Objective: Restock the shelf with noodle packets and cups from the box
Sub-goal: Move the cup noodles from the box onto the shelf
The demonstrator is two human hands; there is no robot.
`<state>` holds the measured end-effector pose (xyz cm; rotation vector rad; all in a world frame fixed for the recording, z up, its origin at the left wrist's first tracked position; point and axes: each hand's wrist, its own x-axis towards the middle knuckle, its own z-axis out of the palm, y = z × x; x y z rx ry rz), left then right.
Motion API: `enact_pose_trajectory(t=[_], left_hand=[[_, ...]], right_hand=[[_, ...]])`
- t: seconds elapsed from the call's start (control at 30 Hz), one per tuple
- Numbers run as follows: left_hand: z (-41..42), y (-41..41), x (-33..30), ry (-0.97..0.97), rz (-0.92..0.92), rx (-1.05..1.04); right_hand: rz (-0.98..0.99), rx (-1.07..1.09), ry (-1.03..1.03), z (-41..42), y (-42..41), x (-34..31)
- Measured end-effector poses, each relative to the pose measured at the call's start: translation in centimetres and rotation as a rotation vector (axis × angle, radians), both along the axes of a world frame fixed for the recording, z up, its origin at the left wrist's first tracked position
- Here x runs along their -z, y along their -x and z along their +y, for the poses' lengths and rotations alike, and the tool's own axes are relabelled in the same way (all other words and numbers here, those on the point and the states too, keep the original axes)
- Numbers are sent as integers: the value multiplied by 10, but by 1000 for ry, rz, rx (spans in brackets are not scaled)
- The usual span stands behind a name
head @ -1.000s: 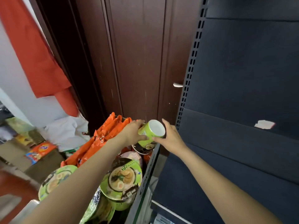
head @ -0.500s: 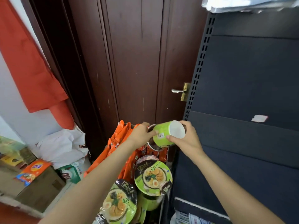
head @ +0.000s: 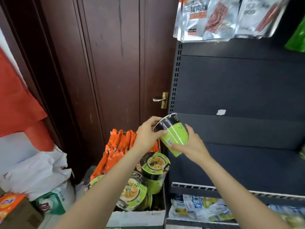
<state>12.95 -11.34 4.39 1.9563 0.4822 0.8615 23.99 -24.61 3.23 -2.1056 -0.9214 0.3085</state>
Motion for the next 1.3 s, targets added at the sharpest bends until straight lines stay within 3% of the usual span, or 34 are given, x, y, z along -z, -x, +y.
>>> enact_pose_trajectory(t=[0.07,0.17,0.37,0.47,0.63,0.73,0.9,1.3], left_hand=[[-9,0,-3,-94,24,68],[-10,7,1,-53,125,119],[4,34,47,-214,791,106],[3,33,59,-195,936,175],[3,30,67,-228,870,223],[-6,27,66,-287,771,115],[-34,3,44,-198,561,-40],[-195,-172,0,-110,343,-75]], right_hand=[[-23,18,33,-6,6,4],[62,63,-12,-15,10,12],[182,121,-6,-32,13,30],[218,124,-11,-34,13,36],[233,153,-1,-35,11,41],[241,165,-44,-42,7,40],[259,202,-139,-66,-18,34],[177,336,-231,-223,-174,21]])
